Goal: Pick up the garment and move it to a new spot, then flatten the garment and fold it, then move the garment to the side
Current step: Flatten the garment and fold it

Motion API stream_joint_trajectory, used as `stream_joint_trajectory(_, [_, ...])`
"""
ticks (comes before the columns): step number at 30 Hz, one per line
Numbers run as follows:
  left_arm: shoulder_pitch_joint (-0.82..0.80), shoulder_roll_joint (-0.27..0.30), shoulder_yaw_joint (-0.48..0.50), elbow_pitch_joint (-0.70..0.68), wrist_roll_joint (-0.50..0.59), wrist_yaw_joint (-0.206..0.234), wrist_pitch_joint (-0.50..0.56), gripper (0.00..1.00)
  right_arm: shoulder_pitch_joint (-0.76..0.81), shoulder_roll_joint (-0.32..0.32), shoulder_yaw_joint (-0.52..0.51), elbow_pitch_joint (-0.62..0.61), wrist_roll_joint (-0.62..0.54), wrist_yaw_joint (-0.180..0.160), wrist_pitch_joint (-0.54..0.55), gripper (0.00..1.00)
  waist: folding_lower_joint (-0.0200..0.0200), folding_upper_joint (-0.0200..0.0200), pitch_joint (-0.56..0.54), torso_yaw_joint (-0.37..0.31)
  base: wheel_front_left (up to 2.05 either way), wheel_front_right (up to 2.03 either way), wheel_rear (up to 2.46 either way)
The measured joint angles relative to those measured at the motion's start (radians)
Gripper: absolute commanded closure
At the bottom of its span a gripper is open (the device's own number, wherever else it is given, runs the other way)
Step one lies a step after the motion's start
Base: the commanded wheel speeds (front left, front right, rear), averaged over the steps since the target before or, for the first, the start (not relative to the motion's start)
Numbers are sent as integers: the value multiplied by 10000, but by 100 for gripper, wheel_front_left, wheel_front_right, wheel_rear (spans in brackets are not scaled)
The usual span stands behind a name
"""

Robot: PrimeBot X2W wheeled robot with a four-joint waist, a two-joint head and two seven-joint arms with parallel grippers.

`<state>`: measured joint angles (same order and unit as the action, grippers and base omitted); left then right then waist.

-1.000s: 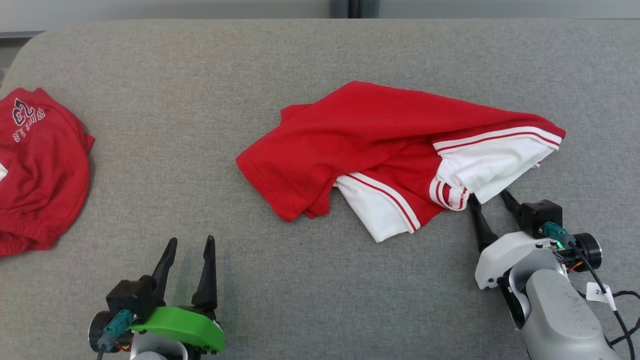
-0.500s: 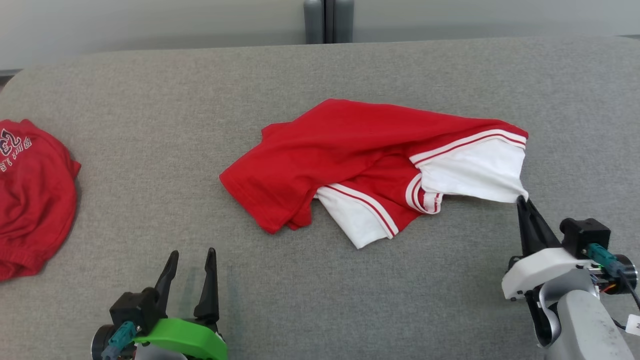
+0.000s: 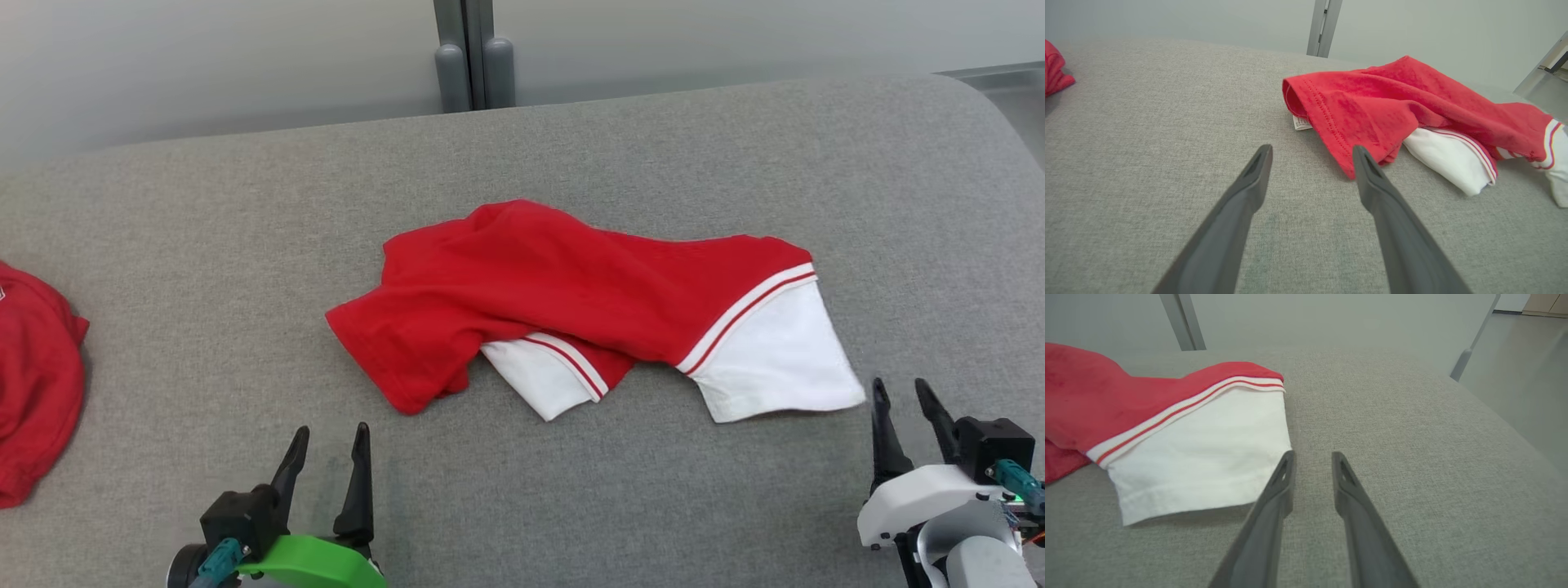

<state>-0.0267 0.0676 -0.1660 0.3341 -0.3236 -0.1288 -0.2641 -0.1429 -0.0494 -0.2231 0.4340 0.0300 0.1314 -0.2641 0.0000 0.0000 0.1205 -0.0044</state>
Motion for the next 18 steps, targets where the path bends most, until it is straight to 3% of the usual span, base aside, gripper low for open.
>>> stream_joint_trajectory(18, [-1066, 399, -1151, 525, -500, 0, 0, 0, -755, 6, 882, -1058, 238, 0, 0, 0, 0, 0, 1176, -352, 0, 0, 0])
